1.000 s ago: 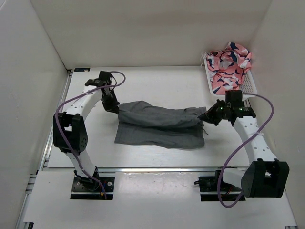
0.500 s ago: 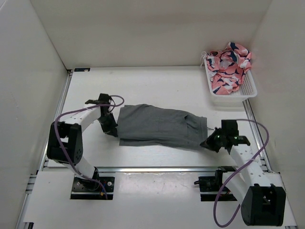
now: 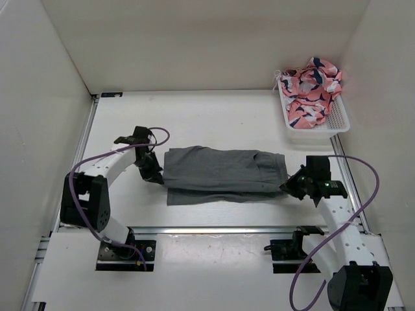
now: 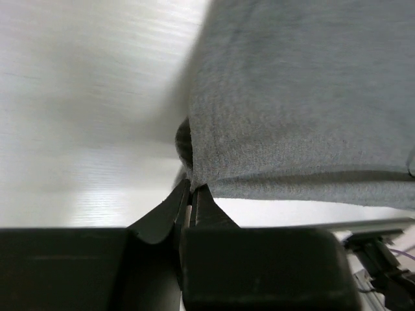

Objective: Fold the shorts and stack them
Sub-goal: Fold the shorts

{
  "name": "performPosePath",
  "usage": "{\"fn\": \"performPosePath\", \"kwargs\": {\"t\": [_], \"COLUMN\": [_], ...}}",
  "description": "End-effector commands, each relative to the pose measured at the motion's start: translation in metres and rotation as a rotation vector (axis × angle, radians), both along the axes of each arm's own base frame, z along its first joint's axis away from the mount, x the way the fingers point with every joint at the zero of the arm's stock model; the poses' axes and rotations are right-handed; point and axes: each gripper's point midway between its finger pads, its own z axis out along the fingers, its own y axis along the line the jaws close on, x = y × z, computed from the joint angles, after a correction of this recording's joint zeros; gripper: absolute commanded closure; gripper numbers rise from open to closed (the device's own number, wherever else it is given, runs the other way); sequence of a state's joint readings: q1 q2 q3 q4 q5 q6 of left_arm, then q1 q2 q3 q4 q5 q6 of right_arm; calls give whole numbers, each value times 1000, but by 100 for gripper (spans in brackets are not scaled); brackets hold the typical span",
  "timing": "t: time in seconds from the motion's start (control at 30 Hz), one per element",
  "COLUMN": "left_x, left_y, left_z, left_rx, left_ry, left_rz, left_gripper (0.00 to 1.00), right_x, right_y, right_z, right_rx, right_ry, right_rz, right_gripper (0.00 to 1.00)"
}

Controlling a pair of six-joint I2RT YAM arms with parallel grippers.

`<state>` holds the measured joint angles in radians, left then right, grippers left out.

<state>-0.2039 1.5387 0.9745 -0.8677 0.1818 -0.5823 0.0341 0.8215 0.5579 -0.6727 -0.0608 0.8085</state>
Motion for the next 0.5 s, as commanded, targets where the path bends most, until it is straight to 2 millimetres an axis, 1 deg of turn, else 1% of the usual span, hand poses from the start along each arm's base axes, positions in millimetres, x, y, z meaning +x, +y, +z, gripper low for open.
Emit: {"fn": "performPosePath", "kwargs": {"t": [0.0,0.03,0.1,0.13,0.17,0.2,0.23,0.3,0.33,0.37,0.43,0.47], "left_x": [18,24,23,21,21,21,16,2,-4,-17,-27,-31], "left_y": [-4,-6,-9,-8,-13,-14,-20,-25,-28,-30,-31,-33], "left_z": [39,46,55,54,62,62,63,54,50,38,22,12], "left_rx": [-32,-37,-57,-55,-72,-74,-77,-77,-76,-54,-34,-26], "left_ry": [-126,-148,-151,-139,-160,-158,-161,-128,-108,-72,-21,3], "left_rz": [-3,-3,-8,-8,-20,-12,-38,-45,-49,-65,-54,-66], "left_gripper": [90,90,90,90,90,90,90,90,90,90,90,90], "right_x": [28,31,41,46,46,46,46,42,38,35,30,29], "right_y": [-25,-27,-29,-31,-33,-35,-37,-40,-43,-43,-45,-45], "right_z": [40,45,53,57,54,54,52,42,32,27,10,7], "right_rx": [-138,-154,-170,-184,-197,-206,-215,-228,-236,-237,-247,-243], "right_ry": [-115,-124,-137,-150,-141,-141,-131,-104,-73,-61,3,17], "right_rz": [-38,-31,-33,-30,-27,-33,-39,-56,-71,-70,-78,-84], "right_gripper": [100,100,100,100,100,100,100,100,100,100,100,100]}}
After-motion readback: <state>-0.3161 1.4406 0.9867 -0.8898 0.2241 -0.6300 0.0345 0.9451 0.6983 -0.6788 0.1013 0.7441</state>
